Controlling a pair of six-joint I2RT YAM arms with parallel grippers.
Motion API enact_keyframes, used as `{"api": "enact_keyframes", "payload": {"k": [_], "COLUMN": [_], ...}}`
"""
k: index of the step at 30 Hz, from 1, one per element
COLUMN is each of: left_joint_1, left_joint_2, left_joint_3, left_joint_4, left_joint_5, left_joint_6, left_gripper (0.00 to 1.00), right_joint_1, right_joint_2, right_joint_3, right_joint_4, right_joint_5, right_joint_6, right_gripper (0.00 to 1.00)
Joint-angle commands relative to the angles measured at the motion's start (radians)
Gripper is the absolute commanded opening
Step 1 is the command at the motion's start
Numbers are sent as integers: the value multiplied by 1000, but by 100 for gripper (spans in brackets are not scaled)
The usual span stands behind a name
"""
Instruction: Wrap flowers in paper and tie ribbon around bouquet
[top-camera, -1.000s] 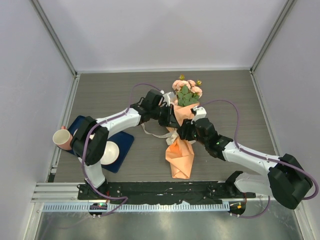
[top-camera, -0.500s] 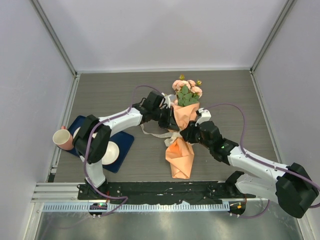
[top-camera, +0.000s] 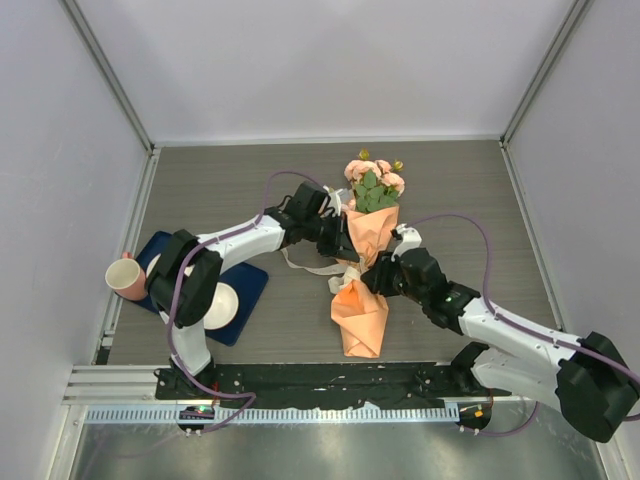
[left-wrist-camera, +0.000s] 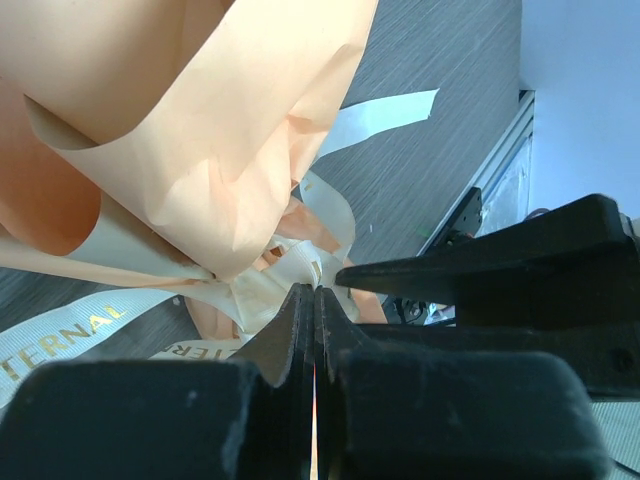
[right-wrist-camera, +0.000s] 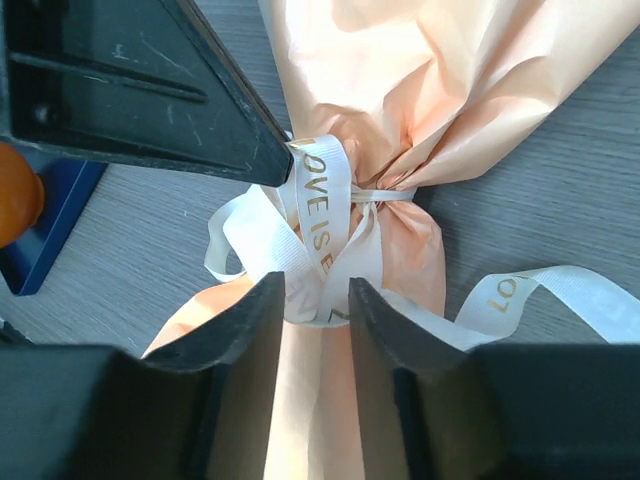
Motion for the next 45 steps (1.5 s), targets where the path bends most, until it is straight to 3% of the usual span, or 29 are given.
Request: {"api": "enact_keyframes", "payload": {"k": [1,4,13,27,41,45], "left_joint_1": [4,4,6,13,12,12], "left_joint_2": [-12,-18,-4,7,-2,-2], "left_joint_3": [20,19,28,34,25,17], "left_joint_4": [54,52,49,37,48,54], "left_joint_5": [52,61,90,88,105,115], "left_joint_6": [-33,-40,-85,-83,-86,-86], "left_gripper": [0,0,0,0,0,0], "right_joint_1": [7,7,10,28,71,74], "right_joint_2": [-78,-55,51,68,137,136], "right_joint_3": [35,44,76,37,50,53], "right_joint_4": [0,49,150,259,290,277], "right_joint_5": [78,104,129,122,253,302], "right_joint_6": [-61,-117,-218,-134,-108,-102], "right_gripper": [47,53,55,56,43,30]}}
